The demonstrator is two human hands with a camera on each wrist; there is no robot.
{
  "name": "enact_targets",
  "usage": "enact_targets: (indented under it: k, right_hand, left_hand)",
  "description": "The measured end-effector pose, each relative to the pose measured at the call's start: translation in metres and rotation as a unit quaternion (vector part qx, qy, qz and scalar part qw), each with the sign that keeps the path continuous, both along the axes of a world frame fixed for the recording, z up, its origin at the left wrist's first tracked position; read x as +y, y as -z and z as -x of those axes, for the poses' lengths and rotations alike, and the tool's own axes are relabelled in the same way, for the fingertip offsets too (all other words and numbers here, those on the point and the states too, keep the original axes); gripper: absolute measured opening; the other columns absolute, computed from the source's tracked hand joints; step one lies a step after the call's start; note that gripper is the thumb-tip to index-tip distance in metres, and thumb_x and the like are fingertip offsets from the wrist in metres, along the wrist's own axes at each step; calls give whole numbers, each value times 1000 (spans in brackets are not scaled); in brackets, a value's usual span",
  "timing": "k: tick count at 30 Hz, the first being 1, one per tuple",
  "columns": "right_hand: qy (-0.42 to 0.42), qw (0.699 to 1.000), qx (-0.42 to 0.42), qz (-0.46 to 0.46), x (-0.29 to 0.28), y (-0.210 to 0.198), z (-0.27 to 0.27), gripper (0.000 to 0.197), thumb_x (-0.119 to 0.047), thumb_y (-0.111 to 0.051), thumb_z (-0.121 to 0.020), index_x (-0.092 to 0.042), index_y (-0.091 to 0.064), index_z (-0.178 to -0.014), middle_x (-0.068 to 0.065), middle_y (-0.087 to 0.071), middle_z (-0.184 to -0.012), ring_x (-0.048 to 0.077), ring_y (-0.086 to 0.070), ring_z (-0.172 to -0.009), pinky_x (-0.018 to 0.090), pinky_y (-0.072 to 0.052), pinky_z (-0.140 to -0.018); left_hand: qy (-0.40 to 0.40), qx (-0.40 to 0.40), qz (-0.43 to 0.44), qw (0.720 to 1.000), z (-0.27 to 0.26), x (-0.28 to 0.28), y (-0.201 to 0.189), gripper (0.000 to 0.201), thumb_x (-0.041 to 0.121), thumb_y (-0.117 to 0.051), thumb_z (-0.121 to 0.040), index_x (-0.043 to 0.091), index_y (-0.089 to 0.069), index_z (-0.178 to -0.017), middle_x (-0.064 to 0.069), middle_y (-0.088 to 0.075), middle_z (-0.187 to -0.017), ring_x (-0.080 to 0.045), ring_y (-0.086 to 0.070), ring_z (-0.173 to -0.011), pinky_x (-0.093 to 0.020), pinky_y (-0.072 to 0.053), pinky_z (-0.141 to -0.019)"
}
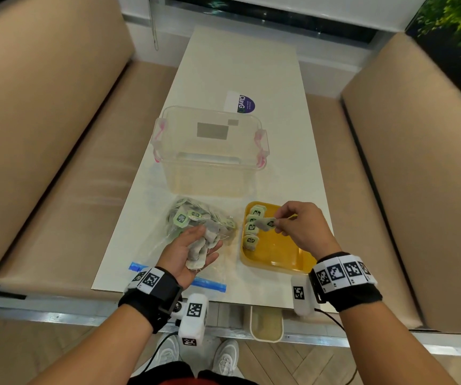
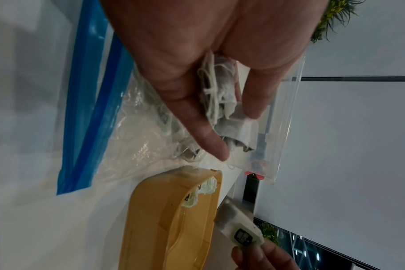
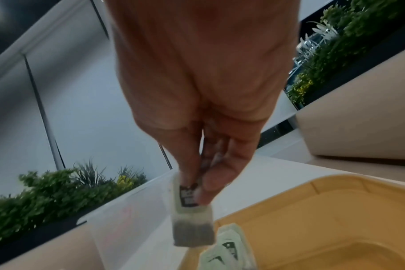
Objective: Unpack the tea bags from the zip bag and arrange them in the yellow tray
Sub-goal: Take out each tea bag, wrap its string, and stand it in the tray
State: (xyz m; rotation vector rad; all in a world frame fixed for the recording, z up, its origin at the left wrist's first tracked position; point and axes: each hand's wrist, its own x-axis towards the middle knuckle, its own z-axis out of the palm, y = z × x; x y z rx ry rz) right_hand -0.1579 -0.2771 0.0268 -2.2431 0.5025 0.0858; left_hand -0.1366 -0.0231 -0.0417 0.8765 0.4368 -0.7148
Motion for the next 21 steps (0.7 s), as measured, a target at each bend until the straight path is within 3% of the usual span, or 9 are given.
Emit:
enact_targets:
  k: [4,7,12,21]
  right_hand:
    - [-29,997,27,74,-3,0,3,17,-6,-71,-80,-22,-68,-73,-3,-68,-75,15,-67,-70,31,-55,-65]
    - [-71,992,50,87,1,3,7,19,-9,-73,-80,-25,-67,-72,-6,-67,-77,14,-65,-74,28,-52,-67]
    - [-88,990,68,92,9,10,9,15,-7,-73,-79,-21,-70,-74,-6,-67,-78,9,-61,-76,18,-42,-60]
    - [-116,980,113,119,31,27,5,15,-6,-65,-81,-19,-72,-77,-6,-67,-77,12,-65,-76,28,-55,-65]
  left_hand:
    - [-5,5,-6,1000,1,1,2,39,23,-56,-100,13,-55,-138,-11,-74,-118,-27,-73,-103,-37,-52,-84]
    - [-8,8,-2,1000,1,1,3,41,23,-56,-101,12,-53,-140,-11,-72,-120,-28,-73,-104,-38,-52,-84]
    - [-4,4,-7,1000,1,2,2,39,24,-55,-101,13,-54,-139,-11,-72,-121,-27,-72,-106,-37,-52,-86]
    - [-7,6,-10,1000,1,5,2,36,23,-56,-100,13,-57,-135,-12,-72,-121,-28,-71,-108,-39,-52,-90]
